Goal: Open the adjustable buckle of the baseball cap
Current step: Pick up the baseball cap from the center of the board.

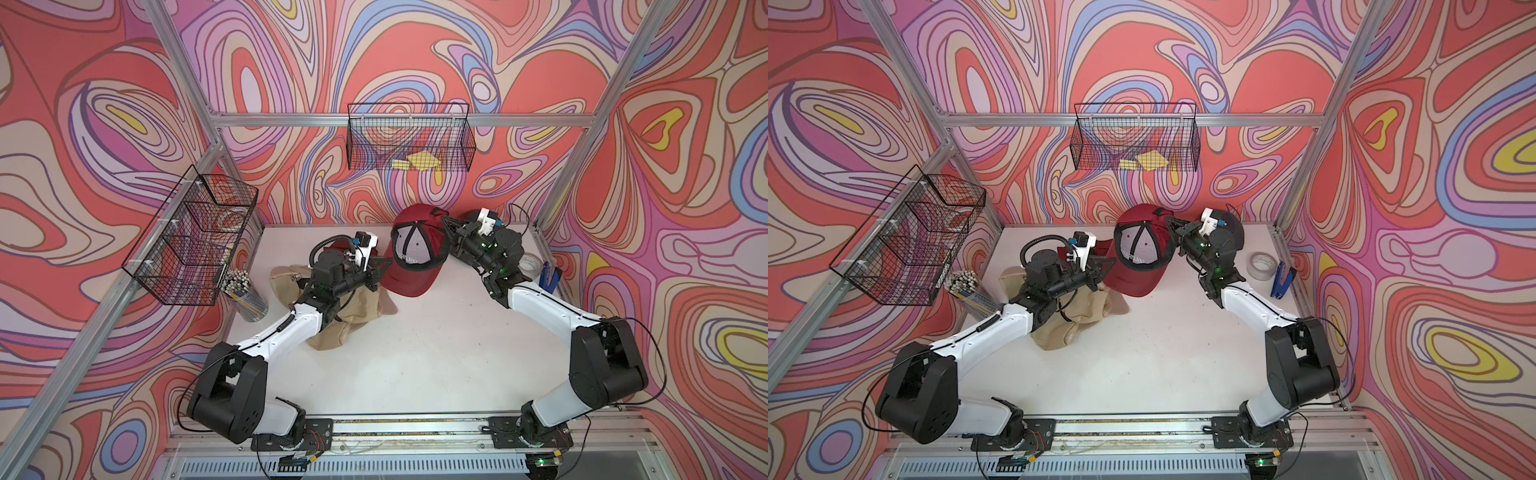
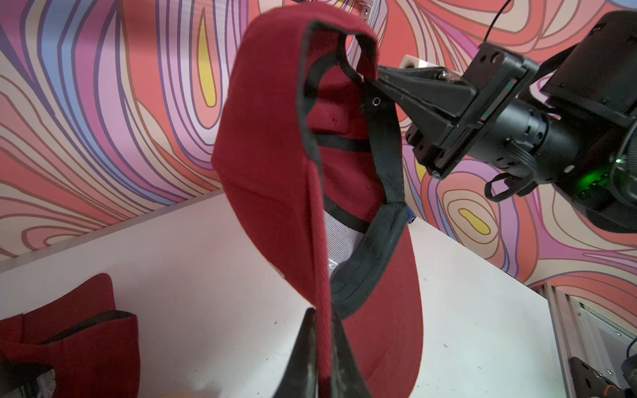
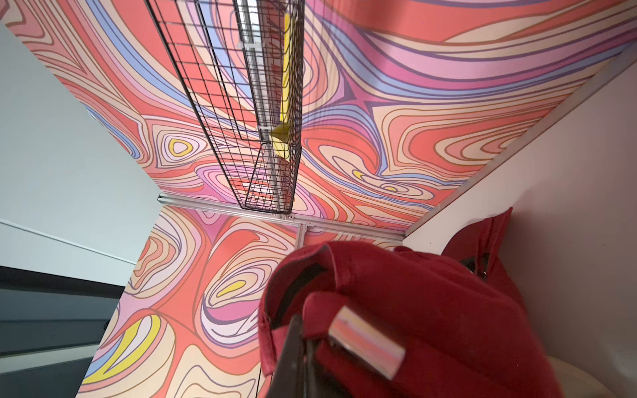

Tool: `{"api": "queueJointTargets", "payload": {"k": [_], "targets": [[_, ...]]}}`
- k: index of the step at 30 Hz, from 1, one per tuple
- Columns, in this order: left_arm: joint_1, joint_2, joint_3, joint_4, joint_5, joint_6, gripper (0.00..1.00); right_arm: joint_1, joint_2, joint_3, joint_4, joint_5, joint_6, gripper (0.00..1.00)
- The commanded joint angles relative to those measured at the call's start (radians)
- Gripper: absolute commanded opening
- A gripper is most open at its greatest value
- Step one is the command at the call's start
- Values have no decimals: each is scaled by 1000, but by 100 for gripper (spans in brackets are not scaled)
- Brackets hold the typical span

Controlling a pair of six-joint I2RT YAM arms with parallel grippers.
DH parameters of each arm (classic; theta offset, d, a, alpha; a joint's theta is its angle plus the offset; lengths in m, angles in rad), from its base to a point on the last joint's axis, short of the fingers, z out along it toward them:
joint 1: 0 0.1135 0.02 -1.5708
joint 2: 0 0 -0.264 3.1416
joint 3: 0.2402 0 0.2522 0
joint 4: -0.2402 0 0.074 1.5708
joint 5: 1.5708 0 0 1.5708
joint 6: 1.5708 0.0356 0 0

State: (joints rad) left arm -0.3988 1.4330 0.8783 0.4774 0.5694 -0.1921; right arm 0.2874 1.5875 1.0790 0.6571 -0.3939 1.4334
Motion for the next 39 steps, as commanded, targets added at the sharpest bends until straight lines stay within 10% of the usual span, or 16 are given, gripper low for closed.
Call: {"api": "queueJointTargets", "payload": {"k": [1,18,39], "targets": [[-9,37,76,-91,44,-9,28,-8,20,112,-79,-123,-136,0],[-48,5,139,-194,113,22,53,-16,99,482,-884,-331,-851,0],[-53,20,299,-534,119,200,56,-3,95,468,-1235,-580,-1506,0]]}}
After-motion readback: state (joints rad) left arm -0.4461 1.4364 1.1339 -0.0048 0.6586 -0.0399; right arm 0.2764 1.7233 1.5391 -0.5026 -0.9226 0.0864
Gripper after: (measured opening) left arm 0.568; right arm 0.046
